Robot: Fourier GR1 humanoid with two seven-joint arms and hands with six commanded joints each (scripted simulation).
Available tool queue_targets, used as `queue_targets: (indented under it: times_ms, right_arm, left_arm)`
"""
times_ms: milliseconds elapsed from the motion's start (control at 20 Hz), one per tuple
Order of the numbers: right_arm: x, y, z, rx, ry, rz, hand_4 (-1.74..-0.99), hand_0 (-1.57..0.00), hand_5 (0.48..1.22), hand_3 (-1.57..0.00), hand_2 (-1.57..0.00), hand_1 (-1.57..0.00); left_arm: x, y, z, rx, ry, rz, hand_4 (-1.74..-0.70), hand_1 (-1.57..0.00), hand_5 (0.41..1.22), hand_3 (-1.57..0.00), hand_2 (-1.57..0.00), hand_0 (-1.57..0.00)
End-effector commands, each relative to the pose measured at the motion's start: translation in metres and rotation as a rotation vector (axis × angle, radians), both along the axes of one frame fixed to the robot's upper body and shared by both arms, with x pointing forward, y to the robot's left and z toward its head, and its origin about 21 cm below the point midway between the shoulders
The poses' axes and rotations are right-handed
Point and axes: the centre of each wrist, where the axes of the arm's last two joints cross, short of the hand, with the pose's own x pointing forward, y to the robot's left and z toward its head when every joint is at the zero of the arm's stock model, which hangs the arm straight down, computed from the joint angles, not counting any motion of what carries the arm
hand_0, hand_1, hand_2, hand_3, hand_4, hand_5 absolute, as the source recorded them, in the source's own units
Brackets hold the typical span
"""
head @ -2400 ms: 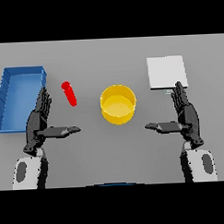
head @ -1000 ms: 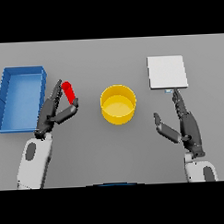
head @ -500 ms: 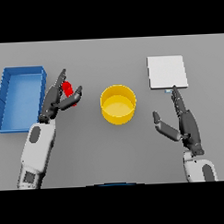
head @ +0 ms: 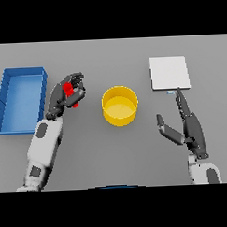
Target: Pick up the red beaker and tilt it to pour out 1 green nut into yellow bowl. Pick up the yellow bowl and place it on the metallic measuring scale.
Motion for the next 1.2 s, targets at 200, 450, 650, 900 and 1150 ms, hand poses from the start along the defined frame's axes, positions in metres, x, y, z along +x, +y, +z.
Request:
queue_targets:
  times_ms: [200,450,650,900,1150]
  right_arm:
    - [0.003,0.000,0.000,0.013,0.006,-0.003,-1.291,0.00,0.684,0.00,0.00,0.00]
    - [0.010,0.002,0.001,0.004,0.011,0.017,-1.288,0.00,0.679,0.00,0.00,0.00]
    - [0.010,0.005,-0.002,-0.021,0.004,0.007,-1.254,0.00,0.667,0.00,0.00,0.00]
    - [0.009,0.004,0.001,-0.038,-0.029,0.014,-1.249,0.00,0.679,0.00,0.00,0.00]
    - [0.002,0.012,0.003,-0.054,-0.022,0.006,-1.243,0.00,0.696,0.00,0.00,0.00]
  left_arm:
    - [0.001,-0.007,-0.002,0.043,-0.043,0.024,-1.45,-1.21,1.109,-1.22,-1.22,-1.21]
    - [0.002,-0.011,0.002,0.018,-0.089,0.045,-1.62,-1.45,1.117,-1.45,-1.46,-1.45]
    - [0.006,-0.009,0.017,0.021,-0.165,0.045,-1.69,-1.52,1.100,-1.52,-1.52,-1.52]
    - [0.010,-0.013,0.057,0.165,-0.242,-0.018,-1.72,-1.56,1.107,-1.56,-1.56,-1.55]
    - [0.007,-0.021,0.081,0.448,-0.260,-0.182,-1.73,-1.56,1.117,-1.56,-1.56,-1.56]
